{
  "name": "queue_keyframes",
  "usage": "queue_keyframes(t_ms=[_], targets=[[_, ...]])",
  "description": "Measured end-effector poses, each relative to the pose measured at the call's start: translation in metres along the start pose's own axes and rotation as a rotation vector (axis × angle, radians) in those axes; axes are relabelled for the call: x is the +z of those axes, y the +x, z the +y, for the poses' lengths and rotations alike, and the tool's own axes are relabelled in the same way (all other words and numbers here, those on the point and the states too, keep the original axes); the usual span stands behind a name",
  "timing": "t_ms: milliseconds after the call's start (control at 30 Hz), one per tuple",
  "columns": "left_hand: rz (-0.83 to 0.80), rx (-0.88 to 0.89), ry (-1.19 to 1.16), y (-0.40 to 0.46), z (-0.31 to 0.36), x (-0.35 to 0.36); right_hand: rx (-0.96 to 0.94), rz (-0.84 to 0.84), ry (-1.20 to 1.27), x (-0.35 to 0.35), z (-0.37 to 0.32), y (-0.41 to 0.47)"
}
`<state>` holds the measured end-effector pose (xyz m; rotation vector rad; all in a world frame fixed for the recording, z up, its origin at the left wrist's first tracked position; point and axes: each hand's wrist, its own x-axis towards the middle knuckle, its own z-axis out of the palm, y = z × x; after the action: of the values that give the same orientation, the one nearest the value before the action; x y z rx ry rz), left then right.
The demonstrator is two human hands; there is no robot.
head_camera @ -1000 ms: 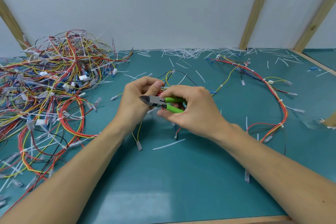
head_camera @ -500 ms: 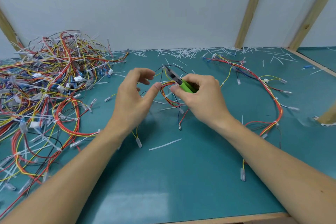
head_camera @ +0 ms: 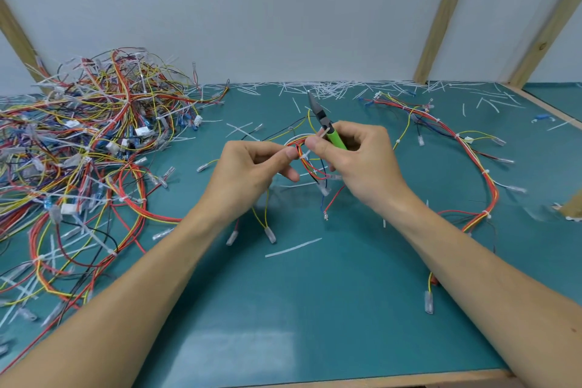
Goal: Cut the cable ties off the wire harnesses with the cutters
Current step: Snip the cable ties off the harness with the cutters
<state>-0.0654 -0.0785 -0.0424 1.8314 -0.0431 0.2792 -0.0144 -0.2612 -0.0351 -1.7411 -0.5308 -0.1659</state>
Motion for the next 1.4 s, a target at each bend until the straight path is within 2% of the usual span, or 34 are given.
queue_keyframes(t_ms=[333, 433, 533, 600, 700, 900, 1267, 1400], targets=[[-0.067, -0.124, -0.066, -0.002, 0.0, 0.005, -0.027, -0.112, 0.003, 0.006, -0.005, -0.007], [-0.001, -0.14, -0.086, 0.0, -0.001, 0.006, -0.01, -0.085, 0.025, 0.007, -0.004, -0.008], [0.132, -0.175, -0.166, 0.002, 0.001, 0.004, 0.012, 0.004, 0.007, 0.005, -0.005, -0.006], [0.186, -0.194, -0.249, 0.002, 0.004, 0.002, 0.001, 0.076, -0.079, 0.002, -0.005, -0.005], [0.176, -0.246, -0.267, 0.0, 0.007, 0.0, -0.068, 0.157, -0.323, -0.003, -0.006, -0.004], [0.207, -0.346, -0.364, 0.004, 0.006, -0.008, -0.174, 0.213, -0.717, -0.012, -0.01, -0.004], [0.277, -0.281, -0.352, 0.001, 0.007, -0.004, -0.232, 0.085, -0.908, 0.002, -0.01, -0.012], [0.282, -0.262, -0.332, 0.0, 0.009, -0.002, -0.217, 0.078, -0.901, 0.003, -0.007, -0.012]])
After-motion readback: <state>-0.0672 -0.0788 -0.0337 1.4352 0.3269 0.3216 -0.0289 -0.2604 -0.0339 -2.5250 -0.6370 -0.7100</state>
